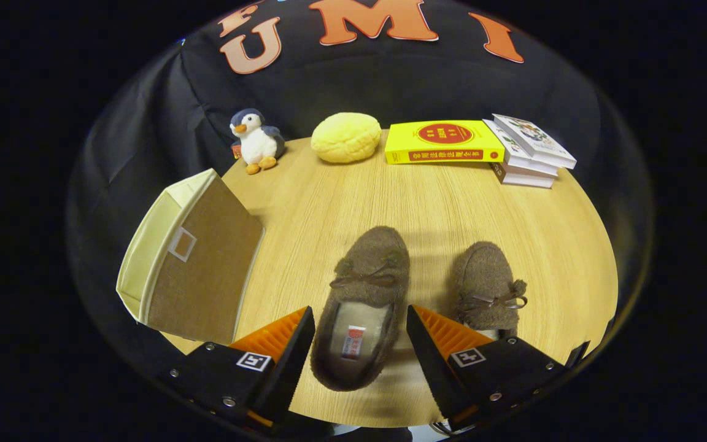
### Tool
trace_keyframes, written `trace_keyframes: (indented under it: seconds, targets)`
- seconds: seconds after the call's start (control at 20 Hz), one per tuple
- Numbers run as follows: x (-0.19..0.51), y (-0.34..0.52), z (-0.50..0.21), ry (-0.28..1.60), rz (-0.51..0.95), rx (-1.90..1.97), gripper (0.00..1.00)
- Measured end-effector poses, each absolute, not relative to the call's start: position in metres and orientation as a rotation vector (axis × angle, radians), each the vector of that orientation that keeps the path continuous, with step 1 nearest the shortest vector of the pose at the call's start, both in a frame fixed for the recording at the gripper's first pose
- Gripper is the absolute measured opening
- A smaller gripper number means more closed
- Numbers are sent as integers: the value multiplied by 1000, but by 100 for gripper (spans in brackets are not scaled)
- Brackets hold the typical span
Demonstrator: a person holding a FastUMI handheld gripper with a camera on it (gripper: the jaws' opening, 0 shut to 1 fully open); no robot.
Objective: Open the storage box then place both shoes into the box .Put the left shoe in first, then the right shoe, with the right side of both shoes facing outward in a uniform manner.
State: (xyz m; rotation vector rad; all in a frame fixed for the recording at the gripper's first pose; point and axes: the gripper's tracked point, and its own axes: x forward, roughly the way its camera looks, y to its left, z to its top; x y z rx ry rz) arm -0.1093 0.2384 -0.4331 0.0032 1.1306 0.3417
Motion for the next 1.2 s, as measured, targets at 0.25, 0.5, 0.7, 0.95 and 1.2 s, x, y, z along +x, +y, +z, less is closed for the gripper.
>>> trace_keyframes:
  seconds: [0.25,0.5,0.7,0.95,1.2]
  targets:
    - [-99,225,-471,1159,281,-39,81]
    - [-76,221,-501,1169,230,-36,58]
    - [-67,229,-507,1158,225,-19,41]
    - [-67,228,-507,1179,199,12,24]
    - [-70,227,-491,1201,137,103,3]
